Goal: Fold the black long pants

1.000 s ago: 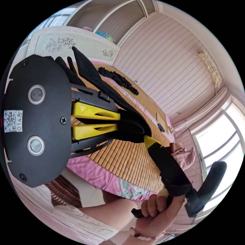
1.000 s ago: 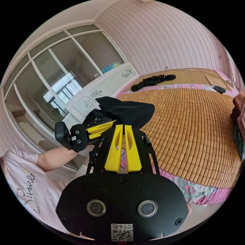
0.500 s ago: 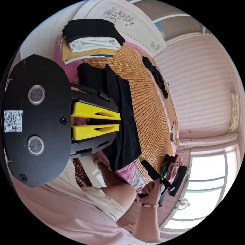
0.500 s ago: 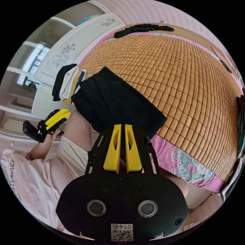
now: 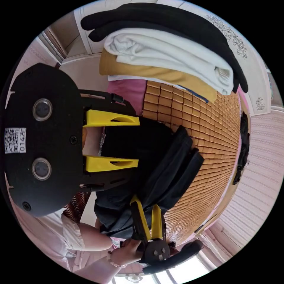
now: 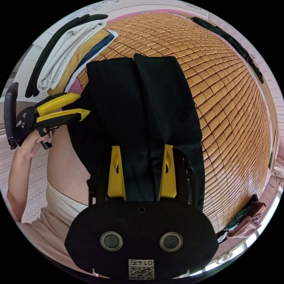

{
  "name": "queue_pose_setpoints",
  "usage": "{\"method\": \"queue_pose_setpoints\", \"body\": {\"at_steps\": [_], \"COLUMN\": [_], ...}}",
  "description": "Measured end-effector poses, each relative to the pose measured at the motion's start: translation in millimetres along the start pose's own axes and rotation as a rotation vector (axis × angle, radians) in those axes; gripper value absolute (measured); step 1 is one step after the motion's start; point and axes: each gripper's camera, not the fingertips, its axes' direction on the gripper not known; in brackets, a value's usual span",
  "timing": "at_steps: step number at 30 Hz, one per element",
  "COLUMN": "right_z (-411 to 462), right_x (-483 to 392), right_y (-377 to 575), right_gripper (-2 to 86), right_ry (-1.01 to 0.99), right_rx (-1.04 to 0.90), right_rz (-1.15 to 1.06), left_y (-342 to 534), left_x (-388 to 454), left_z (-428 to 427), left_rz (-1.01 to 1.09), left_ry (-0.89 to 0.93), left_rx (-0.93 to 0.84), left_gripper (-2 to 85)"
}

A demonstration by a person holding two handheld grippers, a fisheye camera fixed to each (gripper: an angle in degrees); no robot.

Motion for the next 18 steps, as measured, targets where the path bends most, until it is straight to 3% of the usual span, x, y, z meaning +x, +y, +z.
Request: {"method": "queue_pose_setpoints", "body": {"at_steps": [7,11,18], "right_z": [-13,-19,-35], "right_x": [-35,-56,-44], "right_y": [-11,-4,20], "right_gripper": [10.2,3.1,1.8], "right_ry": [0.04,0.229,0.152], "right_rx": [0.047,0.05,0.109], "right_rz": [-0.111,-0.15,-0.038], "left_y": [6,13,25], "left_x": [-14,-17,-9], "left_z": [-5,-1,3], "left_rz": [0.048,0.062,0.149], "left_ry": [0.057,0.016,-0.052], "left_rx": [0.035,0.044,0.021], "left_gripper": [9.2,7.6,6.0]}}
